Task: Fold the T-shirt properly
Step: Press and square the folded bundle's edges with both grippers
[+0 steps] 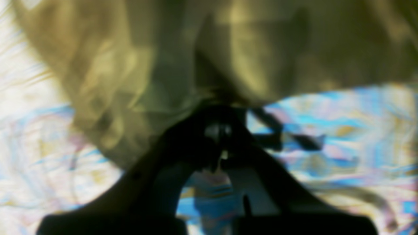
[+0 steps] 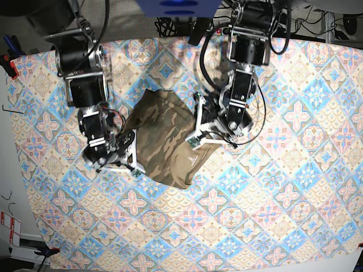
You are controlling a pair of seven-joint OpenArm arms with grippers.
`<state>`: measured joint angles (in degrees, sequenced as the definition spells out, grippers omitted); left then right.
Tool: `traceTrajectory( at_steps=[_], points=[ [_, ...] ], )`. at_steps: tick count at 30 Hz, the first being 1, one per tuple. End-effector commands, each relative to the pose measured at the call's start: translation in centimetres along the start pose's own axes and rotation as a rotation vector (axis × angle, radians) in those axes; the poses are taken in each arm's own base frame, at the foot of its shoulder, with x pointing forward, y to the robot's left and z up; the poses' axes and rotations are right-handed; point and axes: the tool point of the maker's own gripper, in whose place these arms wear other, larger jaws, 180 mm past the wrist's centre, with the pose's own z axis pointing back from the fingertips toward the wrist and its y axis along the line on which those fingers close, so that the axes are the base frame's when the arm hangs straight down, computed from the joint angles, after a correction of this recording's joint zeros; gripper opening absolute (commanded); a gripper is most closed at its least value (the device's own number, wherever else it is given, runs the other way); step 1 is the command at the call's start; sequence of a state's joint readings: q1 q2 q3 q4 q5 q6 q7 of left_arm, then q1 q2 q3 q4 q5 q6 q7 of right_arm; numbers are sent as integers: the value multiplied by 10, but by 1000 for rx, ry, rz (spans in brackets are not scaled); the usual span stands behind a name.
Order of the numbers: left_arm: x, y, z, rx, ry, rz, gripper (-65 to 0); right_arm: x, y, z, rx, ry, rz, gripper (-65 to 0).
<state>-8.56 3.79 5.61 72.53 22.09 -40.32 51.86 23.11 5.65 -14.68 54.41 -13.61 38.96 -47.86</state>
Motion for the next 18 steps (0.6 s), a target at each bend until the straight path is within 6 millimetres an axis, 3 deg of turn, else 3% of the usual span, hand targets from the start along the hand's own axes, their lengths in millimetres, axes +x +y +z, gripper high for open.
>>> traceTrajectory(
  at_steps=[1, 5, 8, 14, 18],
  points=[
    [15, 17, 6, 33, -37, 9, -650, -2, 9, 3, 0, 29, 56, -642],
    [28, 36, 6, 42, -66, 37, -650, -9, 29, 19, -49, 65, 171, -642],
    [39, 37, -3, 9, -94, 42, -650, -6, 52, 27, -59, 79, 255, -642],
    [77, 7, -22, -105, -188, 63, -650, -2, 80, 36, -61, 100, 354, -642],
    [97, 8, -19, -109, -226, 54, -650, 5, 100, 37, -48, 98, 428, -642]
  ],
)
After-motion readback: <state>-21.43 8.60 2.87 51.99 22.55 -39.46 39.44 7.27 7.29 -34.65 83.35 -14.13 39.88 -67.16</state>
